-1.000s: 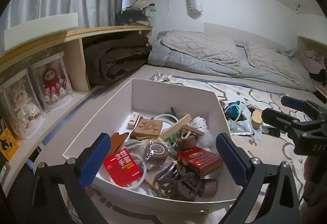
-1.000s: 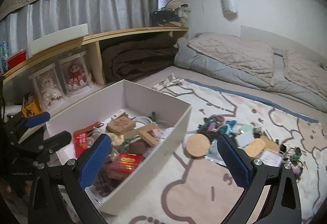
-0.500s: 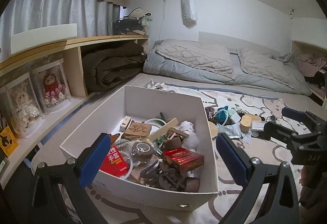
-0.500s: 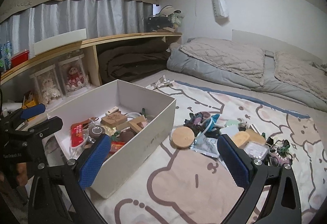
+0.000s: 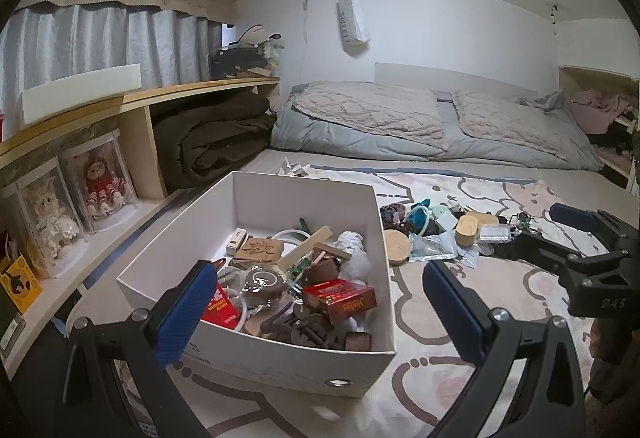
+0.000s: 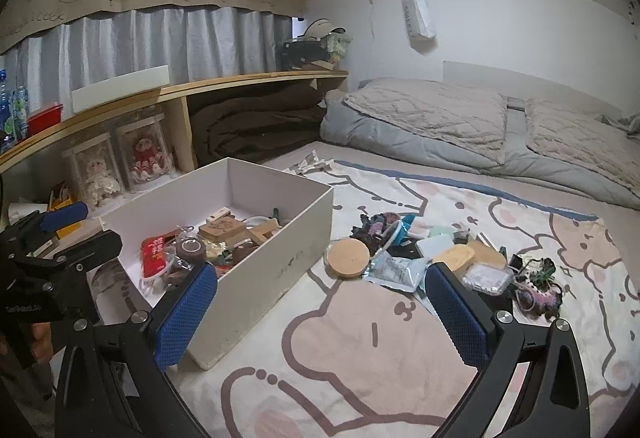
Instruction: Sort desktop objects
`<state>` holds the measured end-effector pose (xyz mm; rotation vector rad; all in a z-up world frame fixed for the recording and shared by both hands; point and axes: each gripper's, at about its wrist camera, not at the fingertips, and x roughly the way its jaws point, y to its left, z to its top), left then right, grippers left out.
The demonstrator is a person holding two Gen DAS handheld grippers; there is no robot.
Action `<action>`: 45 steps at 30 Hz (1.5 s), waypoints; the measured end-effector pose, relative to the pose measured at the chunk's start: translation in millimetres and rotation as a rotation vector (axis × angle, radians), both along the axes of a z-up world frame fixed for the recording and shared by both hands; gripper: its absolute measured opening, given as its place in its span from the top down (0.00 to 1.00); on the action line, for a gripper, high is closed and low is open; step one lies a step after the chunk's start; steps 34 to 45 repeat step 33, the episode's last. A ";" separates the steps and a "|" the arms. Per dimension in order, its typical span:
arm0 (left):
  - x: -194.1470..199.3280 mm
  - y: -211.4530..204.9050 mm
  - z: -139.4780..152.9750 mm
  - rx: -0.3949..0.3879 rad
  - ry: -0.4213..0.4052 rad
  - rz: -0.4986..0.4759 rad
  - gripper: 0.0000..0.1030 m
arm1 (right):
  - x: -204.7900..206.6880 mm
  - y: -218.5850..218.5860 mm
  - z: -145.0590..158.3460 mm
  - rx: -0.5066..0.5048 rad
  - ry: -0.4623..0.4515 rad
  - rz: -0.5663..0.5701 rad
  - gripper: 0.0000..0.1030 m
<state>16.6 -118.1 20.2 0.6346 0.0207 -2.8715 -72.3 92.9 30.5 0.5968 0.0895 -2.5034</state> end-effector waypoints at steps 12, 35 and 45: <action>1.6 3.2 -5.6 0.015 -0.012 0.003 0.00 | 0.1 7.2 -8.2 0.016 -0.005 -0.022 0.00; 2.9 0.7 -7.0 0.022 -0.010 0.010 0.00 | 8.0 6.6 -4.5 0.025 0.011 -0.018 0.00; 2.9 0.7 -7.0 0.022 -0.010 0.010 0.00 | 8.0 6.6 -4.5 0.025 0.011 -0.018 0.00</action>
